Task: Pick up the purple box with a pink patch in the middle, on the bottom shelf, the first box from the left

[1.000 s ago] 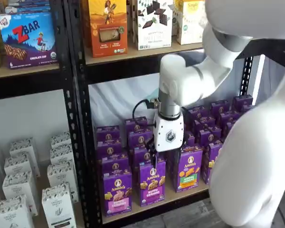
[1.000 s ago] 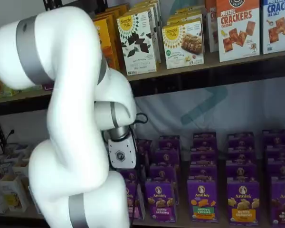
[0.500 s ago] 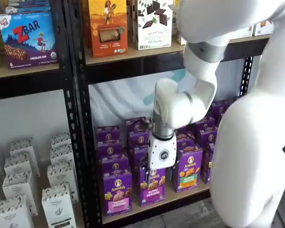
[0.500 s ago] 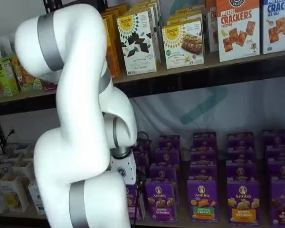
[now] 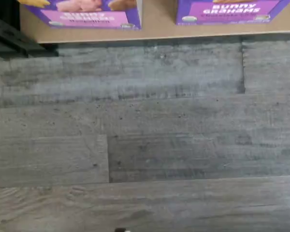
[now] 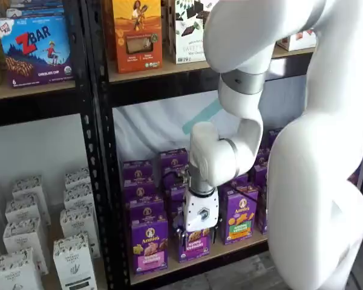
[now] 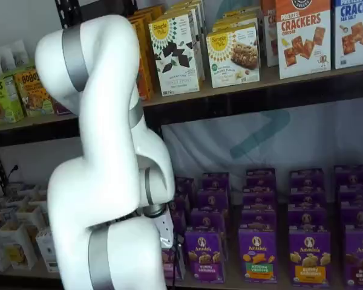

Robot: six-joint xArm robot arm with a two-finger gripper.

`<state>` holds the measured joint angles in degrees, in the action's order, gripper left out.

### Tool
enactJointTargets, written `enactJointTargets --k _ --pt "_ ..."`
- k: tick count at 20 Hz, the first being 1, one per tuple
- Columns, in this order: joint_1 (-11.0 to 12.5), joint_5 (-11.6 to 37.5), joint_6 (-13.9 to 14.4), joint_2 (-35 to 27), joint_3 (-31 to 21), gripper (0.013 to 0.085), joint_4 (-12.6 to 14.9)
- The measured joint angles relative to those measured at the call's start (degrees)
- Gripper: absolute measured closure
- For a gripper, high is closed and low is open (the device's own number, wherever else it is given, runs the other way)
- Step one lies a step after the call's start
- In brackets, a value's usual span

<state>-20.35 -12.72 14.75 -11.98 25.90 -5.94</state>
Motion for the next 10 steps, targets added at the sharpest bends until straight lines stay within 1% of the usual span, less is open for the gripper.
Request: enactJointTargets --k 2,3,5,6,8,9,10 --pt "-0.33 0.83 -0.86 -1.81 0.89 0.013 -1.15" --pt "-0.79 1.75 -2.78 -2.61 1.18 0.013 -3.5" --pt "-2.07 3.8 -7.83 -4.01 1.7 0.013 -9.79" --pt "-2.48 4.7 -9.26 -4.9 2.2 0.013 -11.63" --pt "-2.48 5.2 -9.04 -6.12 3.08 0.013 -11.43" --pt "-2.24 5.33 -7.99 -6.93 3.74 0.013 -10.15" --pt "-1.61 5.35 -5.07 -7.6 4.28 0.013 -6.64"
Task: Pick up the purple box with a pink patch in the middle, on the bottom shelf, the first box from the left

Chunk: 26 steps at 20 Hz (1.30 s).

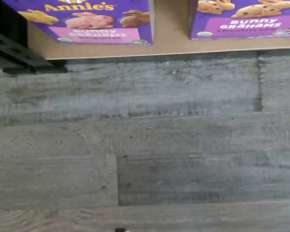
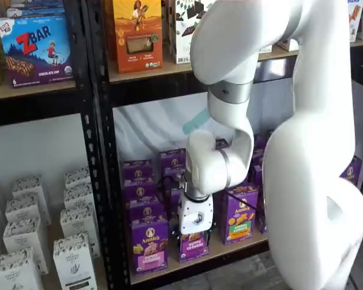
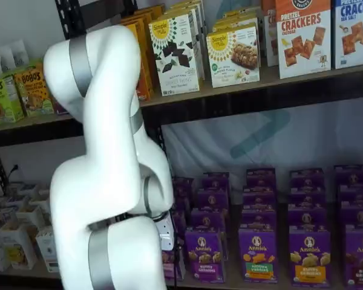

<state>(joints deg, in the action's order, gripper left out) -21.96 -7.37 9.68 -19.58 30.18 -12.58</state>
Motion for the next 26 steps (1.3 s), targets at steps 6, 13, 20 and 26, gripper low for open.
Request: enactJointTargets --k 6,13,20,26 --pt "2.46 -1.87 16.31 -4.58 5.15 0.013 19.0" --pt "2.45 -3.16 20.55 -10.44 12.32 0.013 23.34" --pt "3.75 -5.4 21.5 -15.36 19.23 0.013 25.68" --pt "4.0 -3.79 17.15 -18.65 23.1 0.013 21.47"
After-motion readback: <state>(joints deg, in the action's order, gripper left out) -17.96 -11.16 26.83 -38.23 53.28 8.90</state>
